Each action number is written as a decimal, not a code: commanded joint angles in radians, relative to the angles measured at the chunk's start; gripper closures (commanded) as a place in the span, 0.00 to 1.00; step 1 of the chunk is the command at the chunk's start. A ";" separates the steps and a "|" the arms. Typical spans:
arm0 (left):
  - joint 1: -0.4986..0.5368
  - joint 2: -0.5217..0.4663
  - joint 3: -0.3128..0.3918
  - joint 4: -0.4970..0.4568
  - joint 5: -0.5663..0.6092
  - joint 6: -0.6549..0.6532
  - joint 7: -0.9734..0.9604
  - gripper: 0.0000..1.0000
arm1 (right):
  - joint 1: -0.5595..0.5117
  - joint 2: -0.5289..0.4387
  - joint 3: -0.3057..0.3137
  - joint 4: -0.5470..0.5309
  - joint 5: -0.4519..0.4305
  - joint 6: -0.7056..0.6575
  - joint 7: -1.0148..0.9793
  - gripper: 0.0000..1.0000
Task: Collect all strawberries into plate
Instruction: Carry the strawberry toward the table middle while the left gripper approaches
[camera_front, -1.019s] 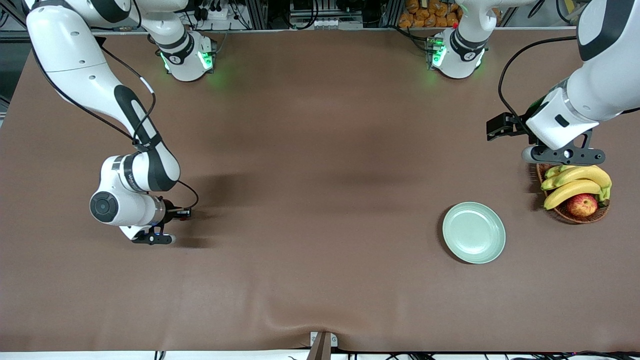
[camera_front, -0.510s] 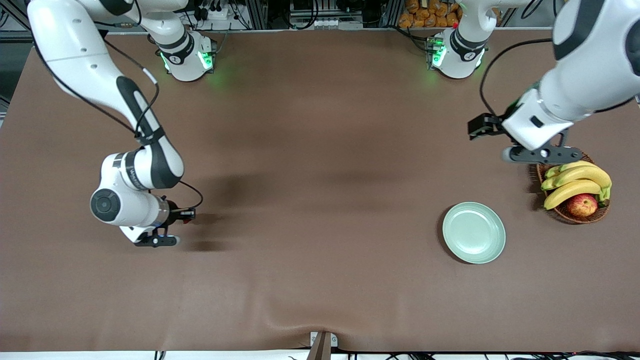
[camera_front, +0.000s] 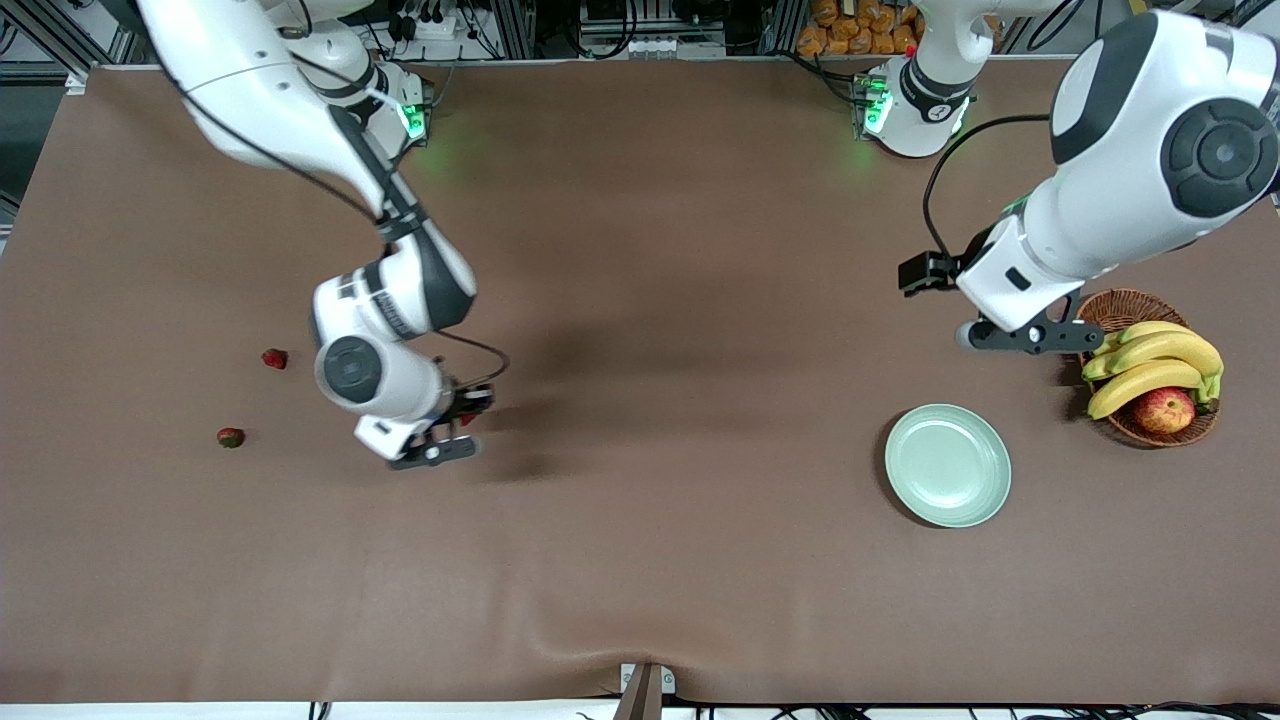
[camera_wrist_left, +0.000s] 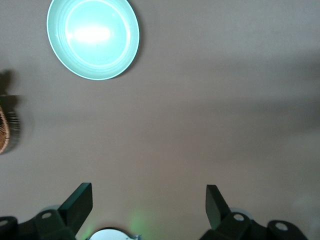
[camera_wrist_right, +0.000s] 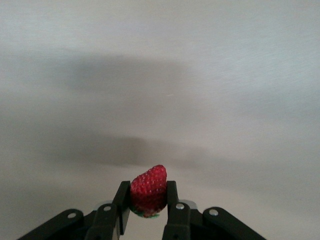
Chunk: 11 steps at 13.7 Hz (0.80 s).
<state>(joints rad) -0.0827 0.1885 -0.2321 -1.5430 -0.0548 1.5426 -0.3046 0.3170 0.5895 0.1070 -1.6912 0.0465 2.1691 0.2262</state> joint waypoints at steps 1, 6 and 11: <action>-0.005 0.042 0.002 0.046 -0.022 0.005 -0.051 0.00 | 0.114 0.044 -0.009 0.051 0.009 0.021 0.151 1.00; -0.026 0.089 0.002 0.047 -0.045 0.053 -0.102 0.00 | 0.200 0.108 -0.009 0.050 0.091 0.151 0.209 0.95; -0.110 0.147 0.002 0.049 -0.045 0.142 -0.218 0.00 | 0.206 0.122 -0.009 0.050 0.104 0.169 0.208 0.69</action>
<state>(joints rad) -0.1666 0.3052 -0.2336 -1.5205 -0.0829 1.6605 -0.4702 0.5180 0.6989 0.1029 -1.6666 0.1365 2.3431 0.4269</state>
